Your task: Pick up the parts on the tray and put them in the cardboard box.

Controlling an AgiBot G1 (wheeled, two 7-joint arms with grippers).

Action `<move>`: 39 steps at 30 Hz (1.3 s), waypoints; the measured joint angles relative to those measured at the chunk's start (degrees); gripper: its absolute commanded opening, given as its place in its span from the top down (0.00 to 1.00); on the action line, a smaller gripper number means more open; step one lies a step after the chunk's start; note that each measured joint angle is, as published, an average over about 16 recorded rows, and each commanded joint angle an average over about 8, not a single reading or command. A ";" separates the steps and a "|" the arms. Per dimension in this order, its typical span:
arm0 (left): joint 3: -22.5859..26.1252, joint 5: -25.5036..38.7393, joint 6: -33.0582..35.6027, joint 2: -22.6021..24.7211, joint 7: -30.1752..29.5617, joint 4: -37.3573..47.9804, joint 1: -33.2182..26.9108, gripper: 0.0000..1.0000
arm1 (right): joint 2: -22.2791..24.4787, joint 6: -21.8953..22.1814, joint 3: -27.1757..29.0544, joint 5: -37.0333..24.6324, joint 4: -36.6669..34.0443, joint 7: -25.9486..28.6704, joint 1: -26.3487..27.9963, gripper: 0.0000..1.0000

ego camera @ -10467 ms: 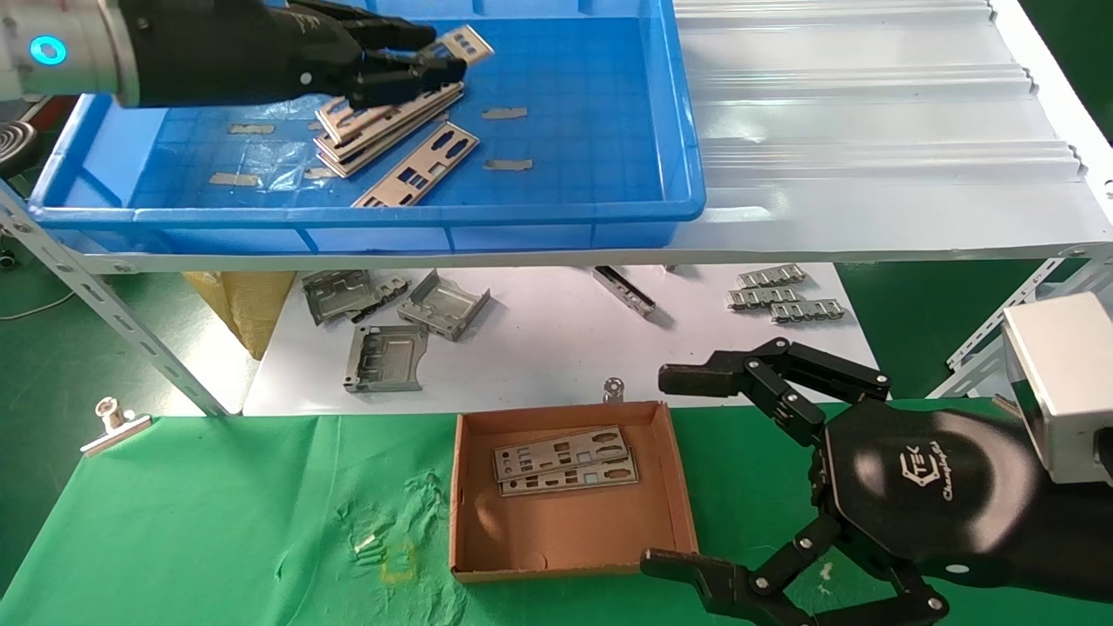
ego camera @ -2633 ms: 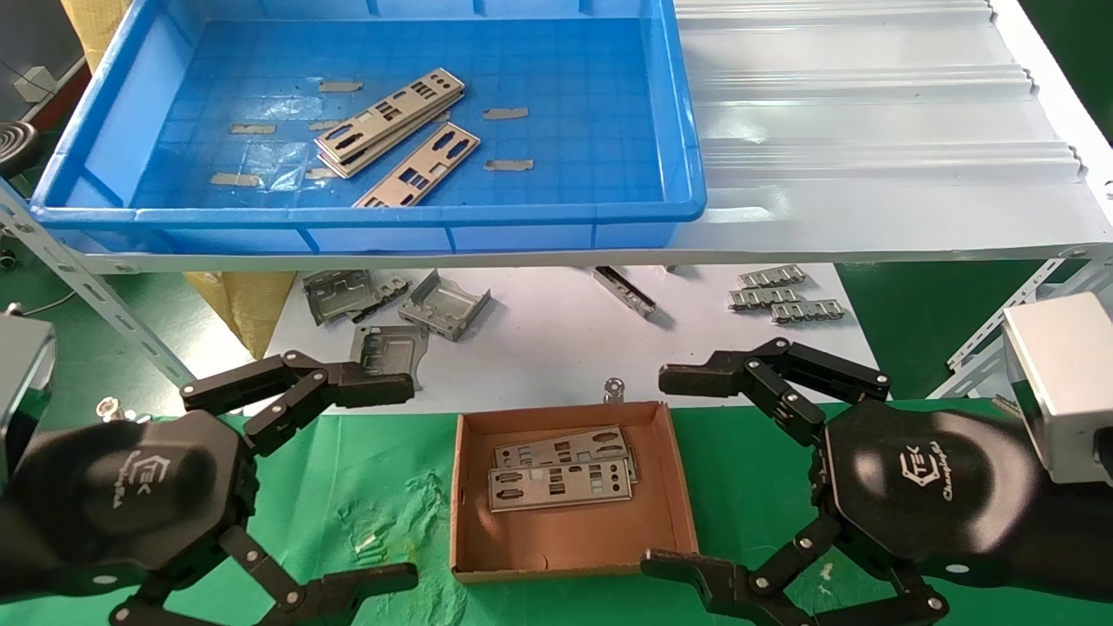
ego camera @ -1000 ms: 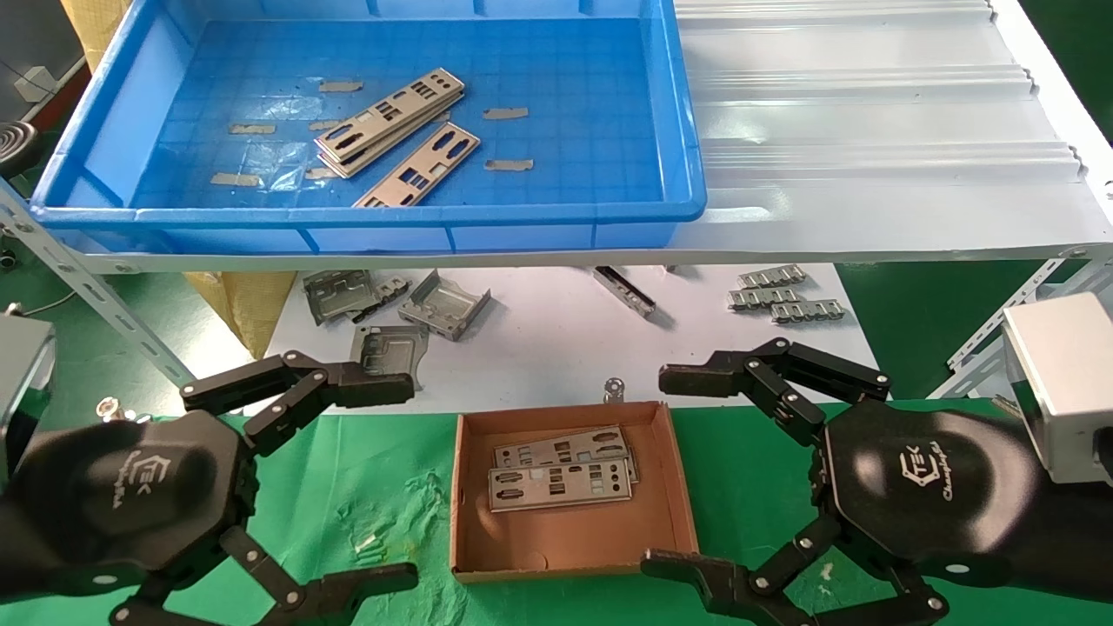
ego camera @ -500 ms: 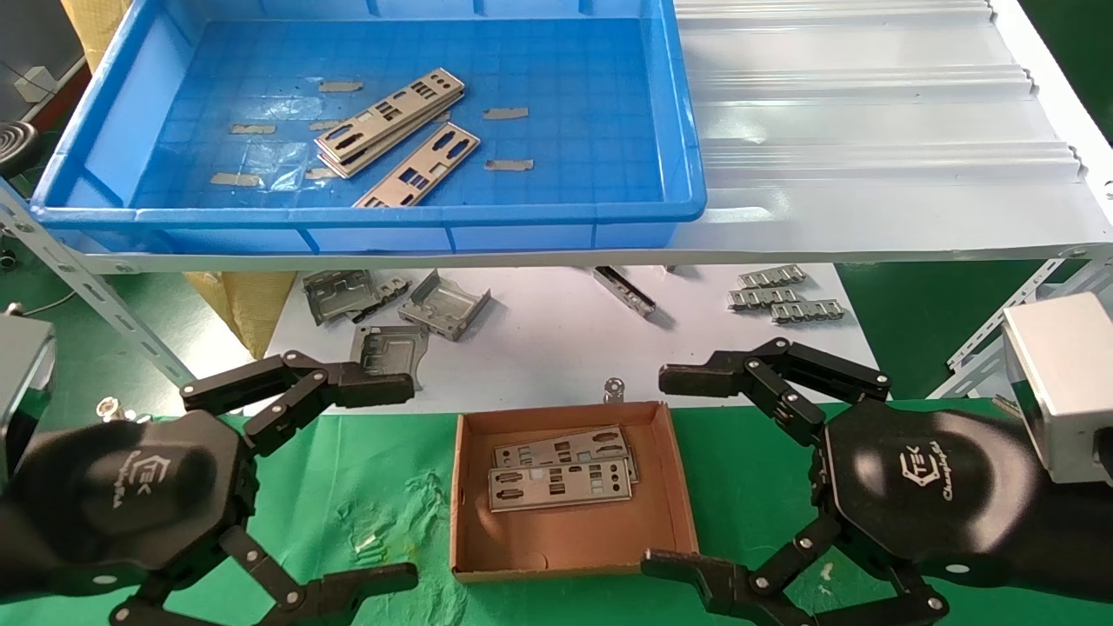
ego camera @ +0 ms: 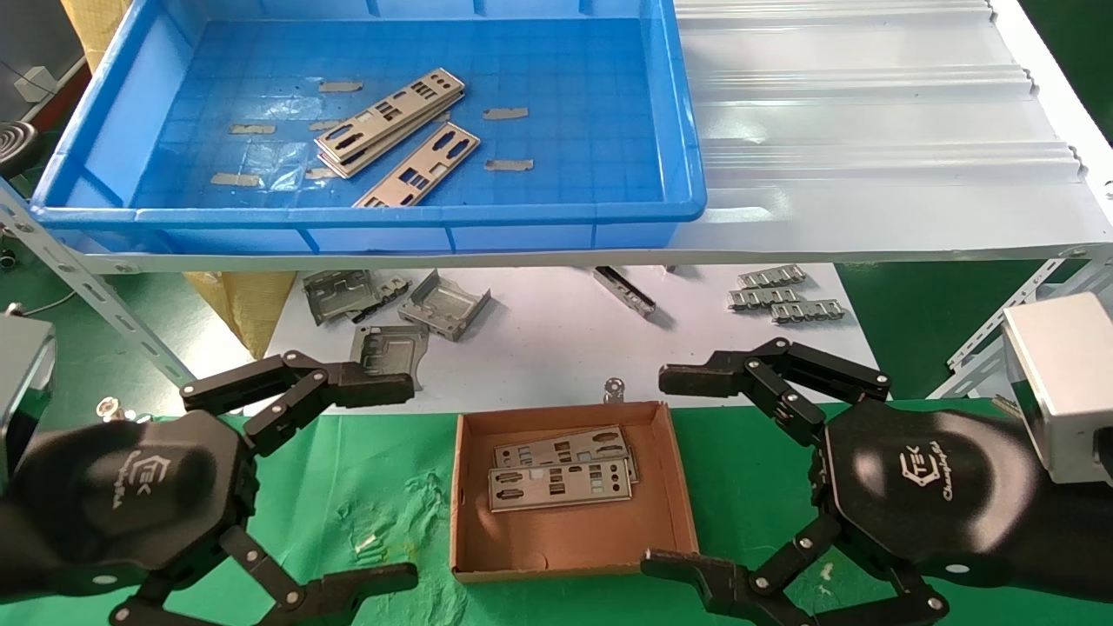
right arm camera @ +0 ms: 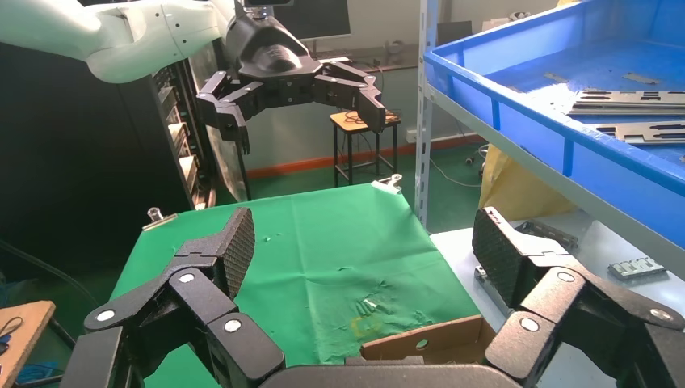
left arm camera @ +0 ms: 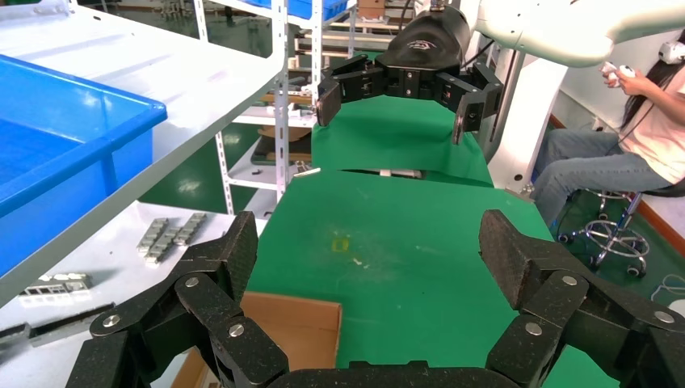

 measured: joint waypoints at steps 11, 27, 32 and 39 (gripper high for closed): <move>0.00 0.00 0.00 0.00 0.00 0.00 0.00 0.00 | 0.00 0.00 0.00 0.00 0.00 0.00 0.00 0.00; 0.00 0.00 0.00 0.00 0.00 0.00 0.00 0.00 | 0.00 0.00 0.00 0.00 0.00 0.00 0.00 0.00; 0.00 0.00 0.00 0.00 0.00 0.00 0.00 0.00 | 0.00 0.00 0.00 0.00 0.00 0.00 0.00 0.00; 0.00 0.00 0.00 0.00 0.00 0.00 0.00 0.00 | 0.00 0.00 0.00 0.00 0.00 0.00 0.00 0.00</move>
